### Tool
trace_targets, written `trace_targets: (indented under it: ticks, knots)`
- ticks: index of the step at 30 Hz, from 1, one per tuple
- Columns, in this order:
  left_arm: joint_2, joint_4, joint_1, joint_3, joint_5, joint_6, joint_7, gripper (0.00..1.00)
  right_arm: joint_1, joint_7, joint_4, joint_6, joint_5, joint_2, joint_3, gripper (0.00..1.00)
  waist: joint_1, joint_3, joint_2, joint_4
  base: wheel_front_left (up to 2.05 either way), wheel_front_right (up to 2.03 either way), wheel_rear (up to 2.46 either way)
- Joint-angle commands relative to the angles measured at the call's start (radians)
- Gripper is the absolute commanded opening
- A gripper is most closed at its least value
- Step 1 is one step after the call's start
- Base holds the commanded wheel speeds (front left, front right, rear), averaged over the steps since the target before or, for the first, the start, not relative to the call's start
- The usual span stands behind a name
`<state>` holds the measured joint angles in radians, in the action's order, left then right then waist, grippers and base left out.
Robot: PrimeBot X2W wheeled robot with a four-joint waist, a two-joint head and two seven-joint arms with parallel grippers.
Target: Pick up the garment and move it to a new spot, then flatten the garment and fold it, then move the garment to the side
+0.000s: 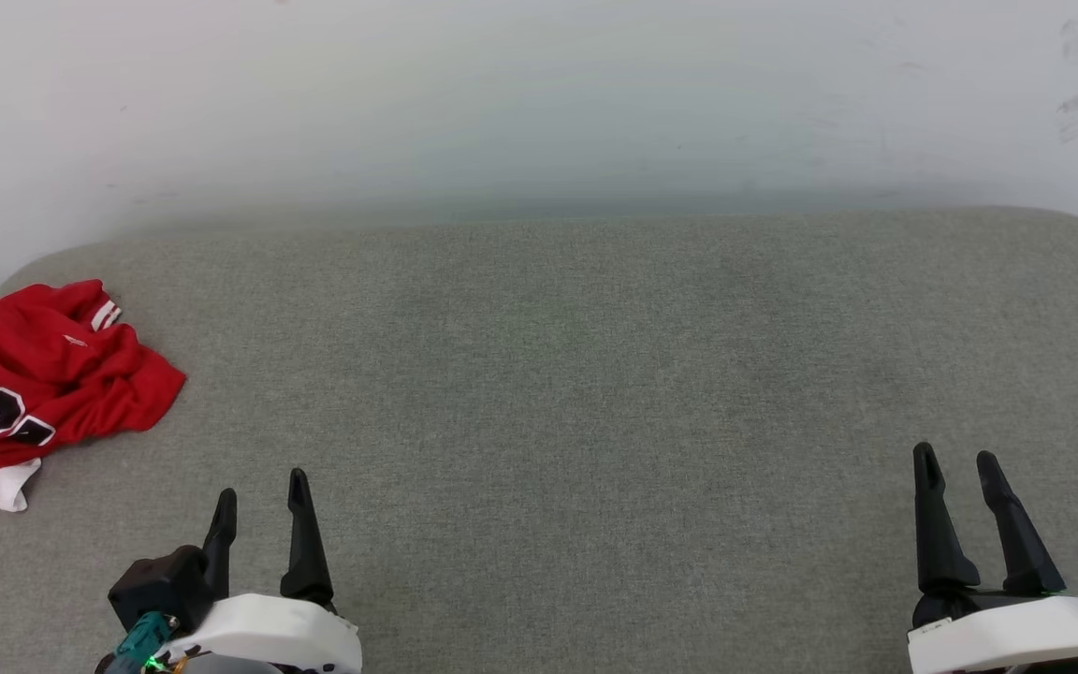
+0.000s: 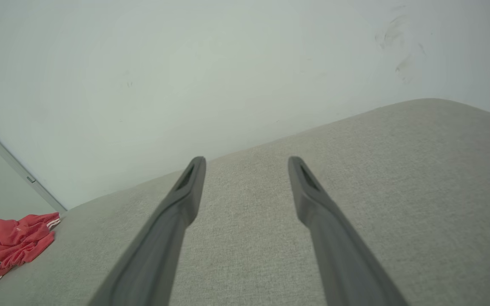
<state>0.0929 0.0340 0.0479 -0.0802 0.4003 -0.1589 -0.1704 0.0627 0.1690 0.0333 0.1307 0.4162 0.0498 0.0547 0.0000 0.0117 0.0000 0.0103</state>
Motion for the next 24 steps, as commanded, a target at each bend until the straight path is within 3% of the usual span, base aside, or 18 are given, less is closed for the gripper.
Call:
trace_targets:
  ticks: [1,16,24]
  knots:
    - [0.007,-0.013,0.000,-0.002,-0.023,-0.004,-0.008,1.00,0.005,0.009,-0.014,0.000,-0.025,0.001,-0.001,1.00,0.0000,0.000,0.0000,0.000,0.00,0.00,0.00]
    - [0.009,-0.027,0.015,-0.017,-0.162,-0.021,-0.041,1.00,0.022,0.043,-0.038,0.000,-0.143,0.001,0.003,1.00,0.0000,0.003,0.0000,-0.002,0.00,0.00,0.00]
    - [0.002,-0.031,0.026,-0.016,-0.217,-0.006,-0.058,1.00,0.035,0.060,-0.043,0.000,-0.185,0.001,0.006,1.00,0.0000,0.003,0.0000,-0.001,0.00,0.00,0.00]
